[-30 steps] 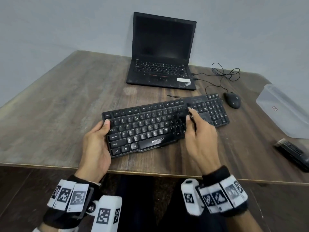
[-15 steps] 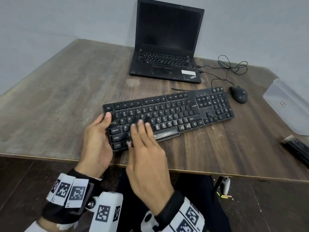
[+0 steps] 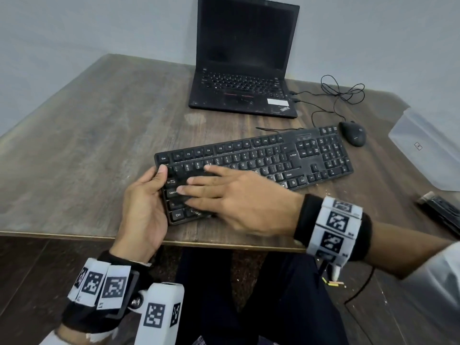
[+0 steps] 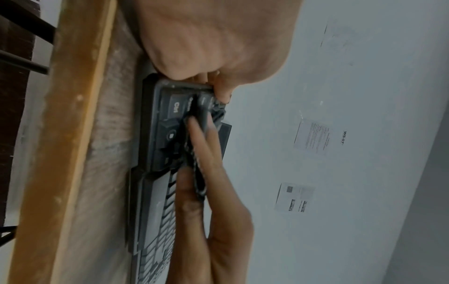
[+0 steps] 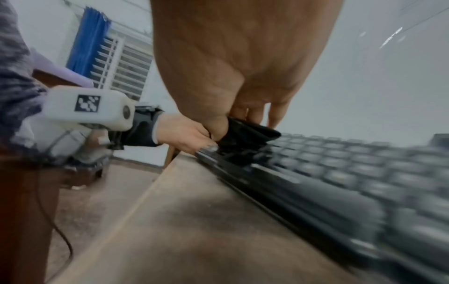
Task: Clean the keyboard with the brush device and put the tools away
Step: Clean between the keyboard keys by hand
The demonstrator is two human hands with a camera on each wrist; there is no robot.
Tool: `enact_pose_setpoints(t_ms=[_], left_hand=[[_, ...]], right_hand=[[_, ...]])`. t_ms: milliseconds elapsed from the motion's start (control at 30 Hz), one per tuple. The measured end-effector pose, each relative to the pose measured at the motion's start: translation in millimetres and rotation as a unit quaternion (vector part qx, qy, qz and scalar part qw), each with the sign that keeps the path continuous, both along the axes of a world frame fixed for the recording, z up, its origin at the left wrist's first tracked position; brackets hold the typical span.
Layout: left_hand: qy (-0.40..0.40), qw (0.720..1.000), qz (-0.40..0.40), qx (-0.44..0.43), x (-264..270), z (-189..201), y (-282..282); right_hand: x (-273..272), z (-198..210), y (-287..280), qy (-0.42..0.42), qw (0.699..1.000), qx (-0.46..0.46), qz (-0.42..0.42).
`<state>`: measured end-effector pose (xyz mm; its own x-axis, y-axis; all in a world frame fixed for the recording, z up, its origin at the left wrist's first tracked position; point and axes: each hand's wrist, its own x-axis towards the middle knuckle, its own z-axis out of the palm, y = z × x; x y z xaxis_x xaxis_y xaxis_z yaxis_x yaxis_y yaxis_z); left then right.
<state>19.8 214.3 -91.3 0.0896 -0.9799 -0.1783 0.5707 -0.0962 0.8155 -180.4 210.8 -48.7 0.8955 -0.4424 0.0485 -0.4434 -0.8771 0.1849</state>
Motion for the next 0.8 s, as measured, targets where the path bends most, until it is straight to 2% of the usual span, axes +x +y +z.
enact_pose_setpoints(t_ms=[133, 333, 500, 567, 633, 700, 800], left_hand=[[0.002, 1.000, -0.002, 0.014, 0, 0, 0], [0.011, 1.000, 0.001, 0.024, 1, -1, -2], [0.004, 1.000, -0.001, 0.027, 2, -3, -4], [-0.001, 1.000, -0.003, 0.027, 2, -4, -4], [-0.007, 1.000, -0.008, 0.025, 1, -5, -4], [-0.016, 1.000, -0.012, 0.016, 0, -6, -3], [-0.031, 0.999, 0.000, -0.009, 0, -5, -2]], right_hand=[[-43, 8, -13, 0.013, 0.999, 0.003, -0.029], [-98, 8, -8, -0.021, 0.996, 0.042, -0.081], [-126, 25, -4, -0.064, 0.985, 0.004, -0.158], [-114, 37, -3, -0.113, 0.976, -0.028, -0.183], [-83, 46, -7, -0.148, 0.974, -0.051, -0.165], [-38, 44, -15, -0.145, 0.983, -0.056, -0.097], [18, 24, -33, -0.084, 0.996, -0.033, 0.019]])
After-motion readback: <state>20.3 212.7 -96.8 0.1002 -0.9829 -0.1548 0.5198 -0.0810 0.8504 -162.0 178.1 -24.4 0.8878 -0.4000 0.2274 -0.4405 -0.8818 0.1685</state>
